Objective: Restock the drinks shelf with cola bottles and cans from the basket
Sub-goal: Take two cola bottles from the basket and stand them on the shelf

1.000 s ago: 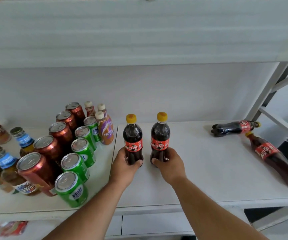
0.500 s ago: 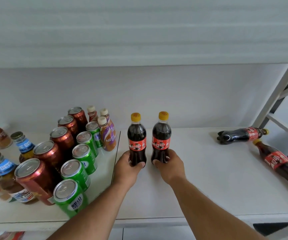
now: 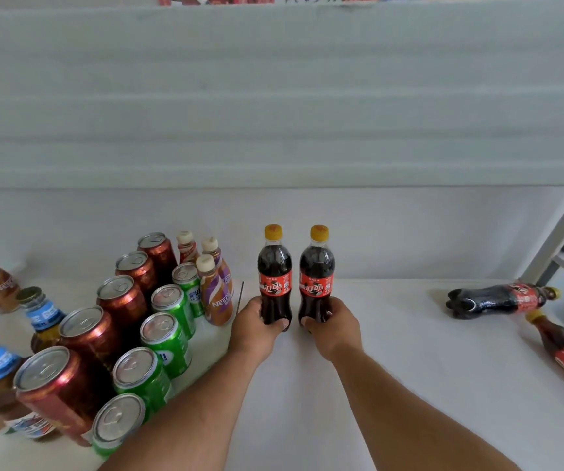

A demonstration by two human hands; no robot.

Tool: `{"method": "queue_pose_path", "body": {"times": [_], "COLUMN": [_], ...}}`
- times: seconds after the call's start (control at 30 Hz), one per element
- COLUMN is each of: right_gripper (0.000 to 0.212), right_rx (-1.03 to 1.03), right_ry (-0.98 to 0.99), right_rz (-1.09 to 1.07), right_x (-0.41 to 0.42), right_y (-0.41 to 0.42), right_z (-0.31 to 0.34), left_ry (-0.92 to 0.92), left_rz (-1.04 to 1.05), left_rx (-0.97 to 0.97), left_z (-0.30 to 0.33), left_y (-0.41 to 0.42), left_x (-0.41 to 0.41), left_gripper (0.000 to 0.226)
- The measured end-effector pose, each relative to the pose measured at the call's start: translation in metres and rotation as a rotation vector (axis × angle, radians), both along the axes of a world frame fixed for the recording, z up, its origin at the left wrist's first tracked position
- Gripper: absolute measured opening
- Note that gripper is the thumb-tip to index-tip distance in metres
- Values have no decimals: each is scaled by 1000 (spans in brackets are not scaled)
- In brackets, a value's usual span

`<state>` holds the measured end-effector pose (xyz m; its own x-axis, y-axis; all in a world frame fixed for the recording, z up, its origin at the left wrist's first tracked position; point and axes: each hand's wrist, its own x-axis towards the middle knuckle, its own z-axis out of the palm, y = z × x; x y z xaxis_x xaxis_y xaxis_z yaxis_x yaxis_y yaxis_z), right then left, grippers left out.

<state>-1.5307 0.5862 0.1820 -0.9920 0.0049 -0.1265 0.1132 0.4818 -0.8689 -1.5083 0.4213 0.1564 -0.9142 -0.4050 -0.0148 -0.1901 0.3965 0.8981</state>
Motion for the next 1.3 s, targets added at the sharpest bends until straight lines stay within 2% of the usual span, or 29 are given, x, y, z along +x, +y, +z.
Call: {"method": "queue_pose_path", "body": {"times": [0.73,0.93,1.0,1.1,1.2,1.3], "right_gripper": [43,76,79,77,72,74], "right_rx": [32,77,92,157,285,512], "right_ry": [-78,-130,-139,-122,-98,-55], "right_rz": [4,6,20,55,130,257], "right_x": [-32,-20,-13,0,16,34], "right_y": [-8,5,11,19,23,26], "right_z": [1,5,10,17,25,31], "left_ry": [-95,-152,-168,-190,-210,-253], "left_rz": [-2,-7,-6,-16,-70,-145], "left_rx": [-102,-81,-84,-150,-252,-398], "left_z": [18,17,21,30,37,41], "left_y": [3,6,7,11,11,10], "left_x": [-23,-8,-2,13,29,47], "left_gripper": [58,50,56,75,76,77]}}
